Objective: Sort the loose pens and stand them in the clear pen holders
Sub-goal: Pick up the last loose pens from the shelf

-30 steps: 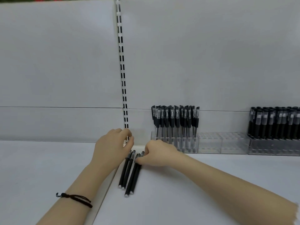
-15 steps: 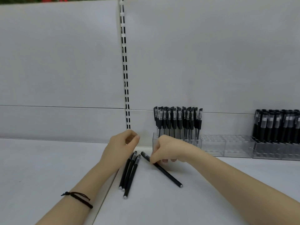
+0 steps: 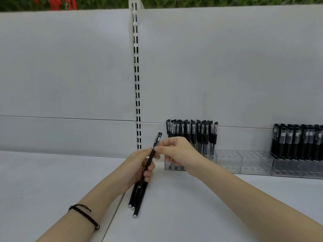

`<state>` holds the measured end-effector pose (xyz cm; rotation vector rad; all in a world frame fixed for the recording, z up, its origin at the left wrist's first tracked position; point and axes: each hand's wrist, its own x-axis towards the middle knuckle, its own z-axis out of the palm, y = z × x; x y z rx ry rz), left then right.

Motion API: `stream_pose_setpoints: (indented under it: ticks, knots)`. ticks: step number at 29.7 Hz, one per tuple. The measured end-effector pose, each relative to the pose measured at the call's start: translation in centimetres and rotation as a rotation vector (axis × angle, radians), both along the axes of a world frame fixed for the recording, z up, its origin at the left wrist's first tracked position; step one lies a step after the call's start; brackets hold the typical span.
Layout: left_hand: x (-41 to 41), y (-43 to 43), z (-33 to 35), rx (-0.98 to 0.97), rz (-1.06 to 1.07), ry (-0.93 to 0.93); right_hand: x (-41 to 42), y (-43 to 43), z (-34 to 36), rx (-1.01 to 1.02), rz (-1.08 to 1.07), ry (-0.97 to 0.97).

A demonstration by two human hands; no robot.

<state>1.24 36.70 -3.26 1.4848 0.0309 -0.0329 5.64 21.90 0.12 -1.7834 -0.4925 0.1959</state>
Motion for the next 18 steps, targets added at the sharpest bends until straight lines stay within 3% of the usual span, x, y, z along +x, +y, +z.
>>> stream_pose_setpoints:
  ticks: [6,11,16,18]
  knots:
    - [0.4,0.8,-0.1,-0.016,0.159,-0.061,-0.3,0.6,-0.9,-0.029,-0.022,-0.004]
    - [0.4,1.5,0.5,-0.093,0.283,-0.136,-1.1,1.8,-3.1,-0.303,-0.066,-0.02]
    - [0.4,1.5,0.6,-0.097,0.308,-0.149,-2.2,3.4,-3.9,-0.666,-0.087,-0.272]
    - [0.4,1.6,0.6,-0.087,0.317,-0.157,-2.6,3.5,-3.9,-0.717,-0.073,-0.318]
